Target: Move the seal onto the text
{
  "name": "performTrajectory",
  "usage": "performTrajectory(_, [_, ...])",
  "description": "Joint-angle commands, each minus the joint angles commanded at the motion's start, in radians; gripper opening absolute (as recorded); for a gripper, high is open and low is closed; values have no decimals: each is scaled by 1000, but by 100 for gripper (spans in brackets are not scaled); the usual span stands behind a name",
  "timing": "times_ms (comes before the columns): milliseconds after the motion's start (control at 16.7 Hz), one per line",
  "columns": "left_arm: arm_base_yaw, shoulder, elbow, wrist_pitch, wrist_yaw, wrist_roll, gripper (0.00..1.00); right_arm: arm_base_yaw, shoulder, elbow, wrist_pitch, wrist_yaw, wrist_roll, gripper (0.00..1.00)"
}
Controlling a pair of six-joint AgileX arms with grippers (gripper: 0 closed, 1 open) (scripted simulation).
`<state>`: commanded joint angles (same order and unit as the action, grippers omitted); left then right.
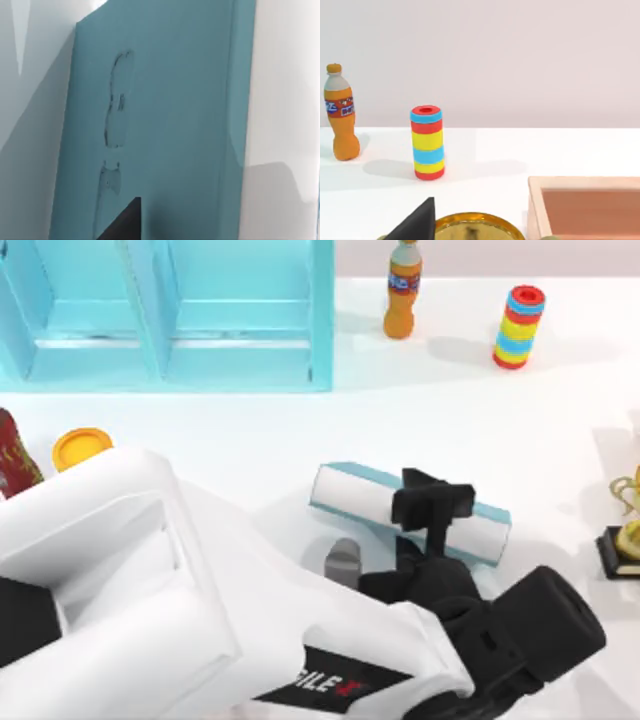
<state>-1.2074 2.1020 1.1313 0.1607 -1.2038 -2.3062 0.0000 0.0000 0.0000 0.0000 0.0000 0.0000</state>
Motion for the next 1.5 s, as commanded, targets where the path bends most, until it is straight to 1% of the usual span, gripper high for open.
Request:
performTrajectory(540, [-1,1,-2,-2,1,-1,100,0,0,0,0,0,0,100])
performTrajectory(720, [-22,19,8,-67,-7,-63,100,0,0,0,0,0,0,100])
performTrajectory(840, [-51,39,24,-162,-16,-150,100,0,0,0,0,0,0,100])
performTrajectory(1020, [-111,70,62,-373,-32,-341,100,0,0,0,0,0,0,100])
performTrajectory(1500, [-284,102,207,-1064,-62,-975,100,0,0,0,0,0,0,100])
